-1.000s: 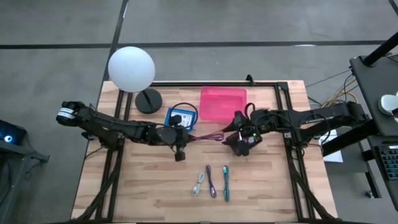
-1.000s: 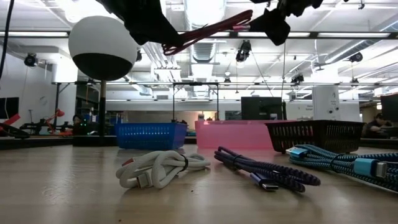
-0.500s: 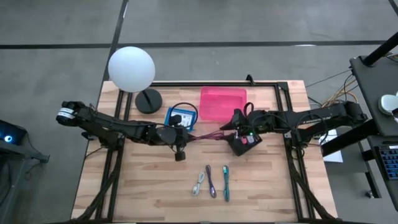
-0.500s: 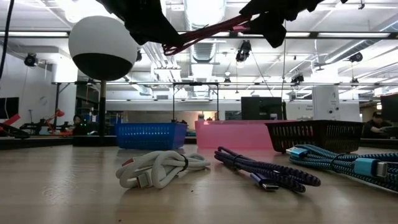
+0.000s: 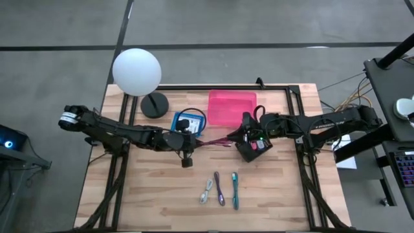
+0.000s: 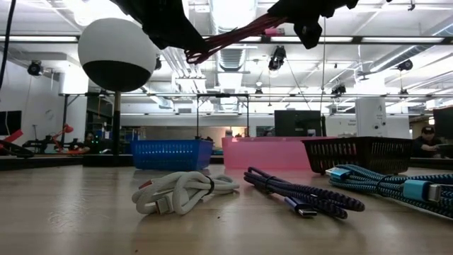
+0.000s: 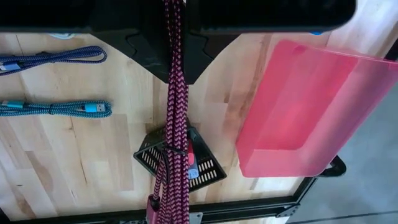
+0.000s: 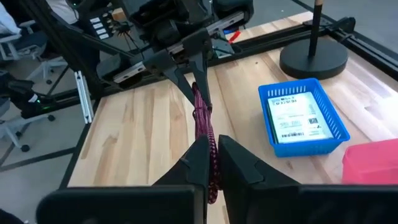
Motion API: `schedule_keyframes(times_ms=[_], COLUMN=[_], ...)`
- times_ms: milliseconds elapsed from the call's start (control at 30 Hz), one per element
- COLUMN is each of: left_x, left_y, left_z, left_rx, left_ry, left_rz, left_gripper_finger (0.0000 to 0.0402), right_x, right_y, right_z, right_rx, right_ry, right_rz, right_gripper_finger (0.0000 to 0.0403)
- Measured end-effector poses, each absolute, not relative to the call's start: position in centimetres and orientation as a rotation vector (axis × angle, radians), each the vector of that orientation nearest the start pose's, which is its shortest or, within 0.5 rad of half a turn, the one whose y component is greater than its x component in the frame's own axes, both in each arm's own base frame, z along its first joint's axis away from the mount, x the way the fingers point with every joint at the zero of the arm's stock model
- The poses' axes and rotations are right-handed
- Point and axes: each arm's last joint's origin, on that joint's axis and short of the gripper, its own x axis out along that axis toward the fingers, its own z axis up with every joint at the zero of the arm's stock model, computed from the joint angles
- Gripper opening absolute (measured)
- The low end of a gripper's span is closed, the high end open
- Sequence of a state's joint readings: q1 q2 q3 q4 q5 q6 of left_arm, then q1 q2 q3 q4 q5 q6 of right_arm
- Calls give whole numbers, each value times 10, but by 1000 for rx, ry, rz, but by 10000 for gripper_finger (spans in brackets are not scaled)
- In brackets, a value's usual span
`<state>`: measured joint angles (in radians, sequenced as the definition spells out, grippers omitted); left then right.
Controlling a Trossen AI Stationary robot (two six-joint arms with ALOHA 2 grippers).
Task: Pick and place items into bin
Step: Put the pink charger cable into the pink bin
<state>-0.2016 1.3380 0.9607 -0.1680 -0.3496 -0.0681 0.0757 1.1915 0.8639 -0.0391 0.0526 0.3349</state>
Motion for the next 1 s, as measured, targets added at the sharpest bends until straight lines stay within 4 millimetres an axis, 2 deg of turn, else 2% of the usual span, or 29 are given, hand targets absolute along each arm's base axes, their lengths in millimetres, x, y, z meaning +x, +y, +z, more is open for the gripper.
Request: schedule_keyframes(times_ms=[300,400,500,800,1000], left_x=[287,287,287,287,287], left_y=[-47,-47,-47,-46,-46], left_z=[277,277,278,278,278], left_rx=[83,84,84,83,82], left_ry=[520,519,512,514,514], left_rz=[165,164,166,168,169], left_gripper_finger=[8,8,8,8,8], right_x=[263,264,264,264,263], right_y=[19,19,19,20,20], right_z=[292,293,294,294,289], right_rx=[315,327,330,351,343], right_ry=[368,358,351,360,402], right_rz=[-32,-13,-6,18,-1], right_gripper_finger=[14,27,58,189,228])
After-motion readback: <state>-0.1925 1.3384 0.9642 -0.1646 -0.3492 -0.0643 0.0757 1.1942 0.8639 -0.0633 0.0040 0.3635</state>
